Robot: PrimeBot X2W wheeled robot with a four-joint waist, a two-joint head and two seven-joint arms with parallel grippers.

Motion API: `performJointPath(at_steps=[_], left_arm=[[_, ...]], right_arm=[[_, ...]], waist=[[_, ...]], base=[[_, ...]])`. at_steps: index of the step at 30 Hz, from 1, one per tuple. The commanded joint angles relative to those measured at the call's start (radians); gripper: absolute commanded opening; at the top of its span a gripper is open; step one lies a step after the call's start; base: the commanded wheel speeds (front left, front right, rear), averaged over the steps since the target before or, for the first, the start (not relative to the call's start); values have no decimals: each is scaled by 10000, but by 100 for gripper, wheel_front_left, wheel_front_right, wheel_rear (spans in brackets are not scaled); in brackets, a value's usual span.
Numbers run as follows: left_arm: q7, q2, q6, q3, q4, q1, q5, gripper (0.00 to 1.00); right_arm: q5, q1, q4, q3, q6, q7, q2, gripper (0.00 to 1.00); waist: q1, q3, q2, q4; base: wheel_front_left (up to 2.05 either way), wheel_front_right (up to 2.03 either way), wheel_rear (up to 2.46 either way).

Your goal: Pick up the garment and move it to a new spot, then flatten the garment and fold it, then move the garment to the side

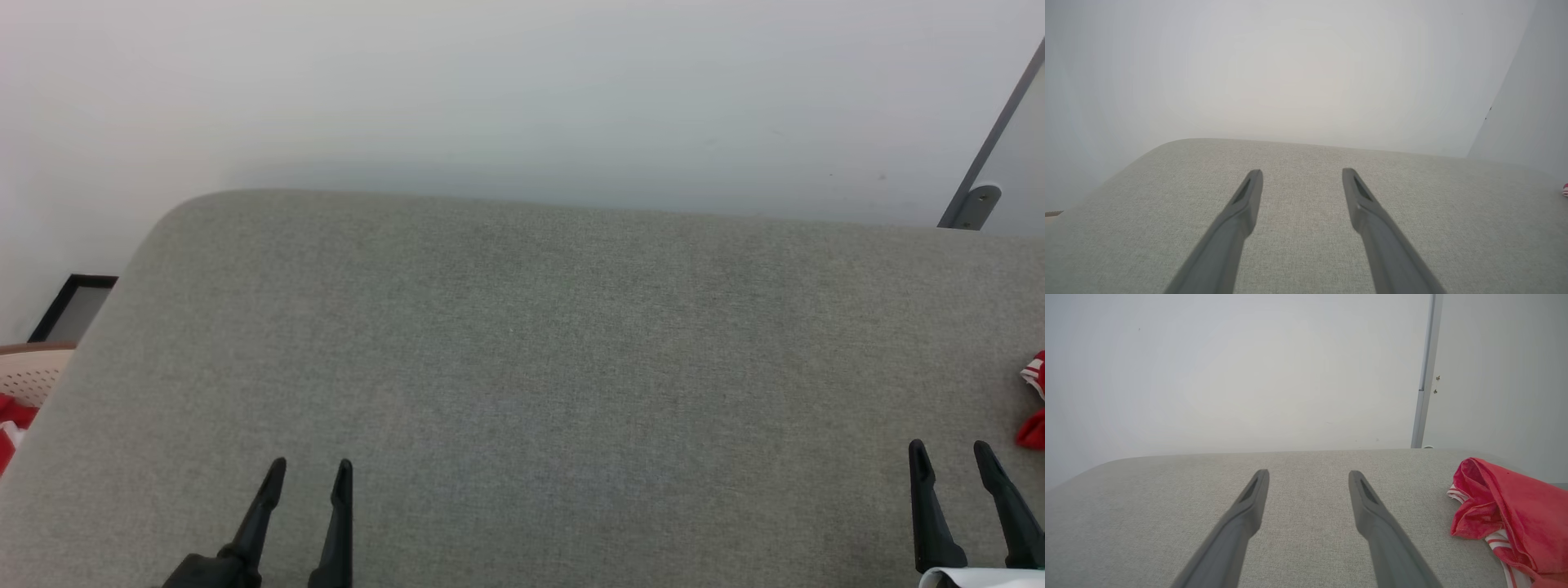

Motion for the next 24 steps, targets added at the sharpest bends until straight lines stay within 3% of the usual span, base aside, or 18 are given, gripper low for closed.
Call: performJointPath(at_steps=[1,4,5,8,24], left_arm=[[5,1,-40,21,9,48,-24,100],[5,-36,-40,73,-21,22,-65,100],[0,-38,2,45,23,3,-8,0],[9,-108,2,10,321,79,-29,0],[642,-60,5,61,698,-443,-3165,0]], right_arm=[[45,18,18,17,-17,-2,17,100],[64,-12,18,65,-17,-2,25,100],[16,-2,40,67,0,1,10,0],[37,35,334,106,2,18,110,0],[2780,-426,598,-19,0,810,357,0]], waist=[[0,3,0,-3],[0,19,0,-3],[1,18,0,-5],[1,20,0,-8],[1,45,0,-148]], base=[[0,0,0],[0,0,0],[0,0,0],[0,0,0],[0,0,0]])
